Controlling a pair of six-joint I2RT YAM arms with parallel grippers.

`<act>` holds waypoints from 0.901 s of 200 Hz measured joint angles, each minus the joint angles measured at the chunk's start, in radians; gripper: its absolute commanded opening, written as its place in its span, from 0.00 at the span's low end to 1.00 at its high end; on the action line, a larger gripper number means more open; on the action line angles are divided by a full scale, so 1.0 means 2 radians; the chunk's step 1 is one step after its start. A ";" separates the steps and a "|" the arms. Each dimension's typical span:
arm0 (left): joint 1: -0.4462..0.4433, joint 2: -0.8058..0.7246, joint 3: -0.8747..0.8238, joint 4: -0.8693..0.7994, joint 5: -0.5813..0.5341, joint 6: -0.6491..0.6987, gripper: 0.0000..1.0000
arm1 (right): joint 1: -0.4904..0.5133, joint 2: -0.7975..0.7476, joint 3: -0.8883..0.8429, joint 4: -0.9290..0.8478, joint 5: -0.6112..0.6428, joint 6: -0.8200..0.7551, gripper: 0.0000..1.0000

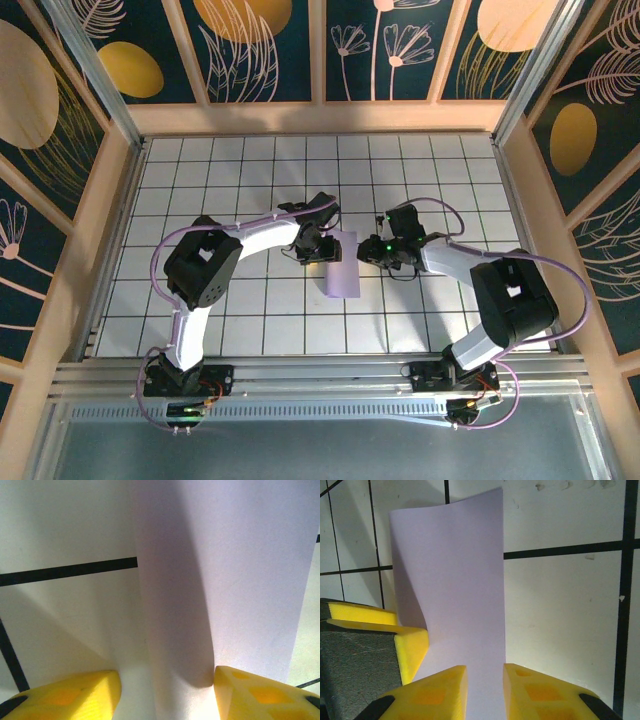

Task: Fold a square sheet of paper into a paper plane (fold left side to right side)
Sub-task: Hold the square sheet of paper at the center of the table.

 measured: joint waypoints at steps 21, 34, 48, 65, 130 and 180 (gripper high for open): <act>0.000 0.000 0.000 0.000 0.000 0.000 0.55 | 0.000 0.000 0.000 0.000 0.000 0.000 0.26; 0.000 0.000 0.000 0.000 0.000 0.000 0.55 | 0.000 0.000 0.000 0.000 -0.001 0.000 0.26; 0.000 0.001 0.001 0.000 0.000 0.000 0.55 | 0.000 0.000 0.000 0.000 -0.002 0.000 0.25; 0.000 0.001 0.001 -0.001 0.000 0.000 0.55 | 0.000 0.000 0.000 0.000 -0.009 0.000 0.25; 0.001 0.002 0.003 -0.003 0.003 0.000 0.55 | 0.000 0.000 0.000 0.000 -0.015 0.000 0.26; 0.005 0.002 0.000 0.000 0.013 -0.002 0.55 | -0.010 -0.013 -0.003 0.000 -0.008 0.000 0.26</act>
